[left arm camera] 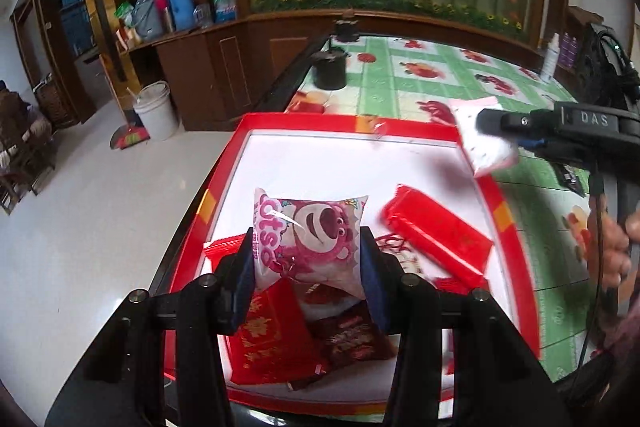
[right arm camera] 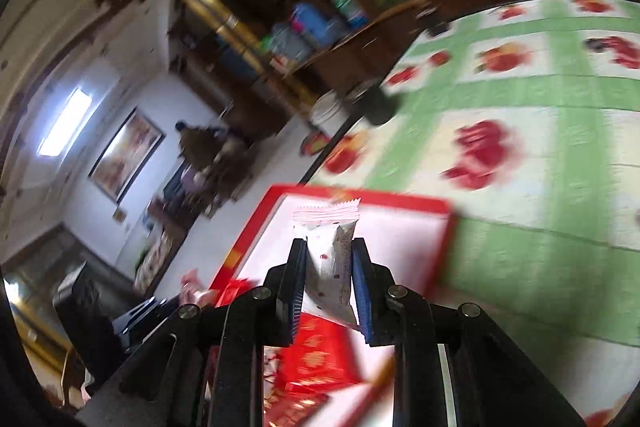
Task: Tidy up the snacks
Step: 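Carry both held packets over the red-rimmed white tray, then open both tools to drop the packets into the tray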
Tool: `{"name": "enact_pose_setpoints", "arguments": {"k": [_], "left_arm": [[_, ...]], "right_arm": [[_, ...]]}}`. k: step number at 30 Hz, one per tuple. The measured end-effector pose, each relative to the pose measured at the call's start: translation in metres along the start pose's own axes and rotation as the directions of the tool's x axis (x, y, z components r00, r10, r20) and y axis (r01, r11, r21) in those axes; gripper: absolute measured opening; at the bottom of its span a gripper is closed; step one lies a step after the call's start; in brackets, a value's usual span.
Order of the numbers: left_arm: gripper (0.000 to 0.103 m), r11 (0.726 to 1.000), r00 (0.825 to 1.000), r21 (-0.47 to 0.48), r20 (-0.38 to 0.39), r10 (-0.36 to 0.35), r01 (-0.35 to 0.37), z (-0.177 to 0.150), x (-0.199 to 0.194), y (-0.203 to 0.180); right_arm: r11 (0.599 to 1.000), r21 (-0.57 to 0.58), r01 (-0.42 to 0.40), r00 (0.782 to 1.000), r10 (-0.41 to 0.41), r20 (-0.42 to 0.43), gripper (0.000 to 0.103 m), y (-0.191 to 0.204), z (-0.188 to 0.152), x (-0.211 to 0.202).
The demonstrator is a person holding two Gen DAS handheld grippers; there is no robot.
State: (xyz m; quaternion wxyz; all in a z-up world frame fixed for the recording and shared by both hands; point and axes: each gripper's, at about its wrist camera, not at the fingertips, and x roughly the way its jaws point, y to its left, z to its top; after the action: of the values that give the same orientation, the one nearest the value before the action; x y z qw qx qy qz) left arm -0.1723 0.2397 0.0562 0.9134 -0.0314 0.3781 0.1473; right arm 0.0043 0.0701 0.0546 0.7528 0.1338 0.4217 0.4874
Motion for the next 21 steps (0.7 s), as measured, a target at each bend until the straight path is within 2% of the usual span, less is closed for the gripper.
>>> {"name": "enact_pose_setpoints", "arguments": {"k": [4,8,10,13,18,21], "left_arm": [[0.046,1.0,1.0,-0.012,-0.016,0.003,-0.004,0.002,0.008,0.003],[0.056,0.999,0.999,0.011,-0.002,0.038,-0.038,0.003,0.011,0.002],[0.06,0.999,0.999,0.009,0.001,0.033,-0.033,0.004,0.01,0.002],[0.066,1.0,1.0,-0.009,0.011,0.03,-0.029,0.007,0.009,0.004],[0.068,1.0,0.999,-0.01,0.046,0.007,-0.007,0.014,0.0,-0.003],[0.082,1.0,0.997,0.015,0.078,0.013,-0.014,0.02,-0.007,-0.016]], "right_arm": [[0.999,-0.029,-0.027,0.998,0.025,-0.056,0.023,0.02,-0.01,0.029],[0.997,-0.061,-0.055,0.993,0.048,-0.106,0.026,0.032,-0.019,0.043],[0.994,-0.081,-0.077,0.991,0.067,-0.117,0.027,0.036,-0.021,0.045],[0.991,-0.104,-0.078,0.993,0.068,-0.101,0.027,0.036,-0.022,0.038],[0.993,-0.103,-0.053,0.996,0.045,-0.077,0.027,0.03,-0.019,0.031],[0.994,-0.101,-0.042,0.998,0.037,-0.059,0.029,0.027,-0.015,0.023]]}}
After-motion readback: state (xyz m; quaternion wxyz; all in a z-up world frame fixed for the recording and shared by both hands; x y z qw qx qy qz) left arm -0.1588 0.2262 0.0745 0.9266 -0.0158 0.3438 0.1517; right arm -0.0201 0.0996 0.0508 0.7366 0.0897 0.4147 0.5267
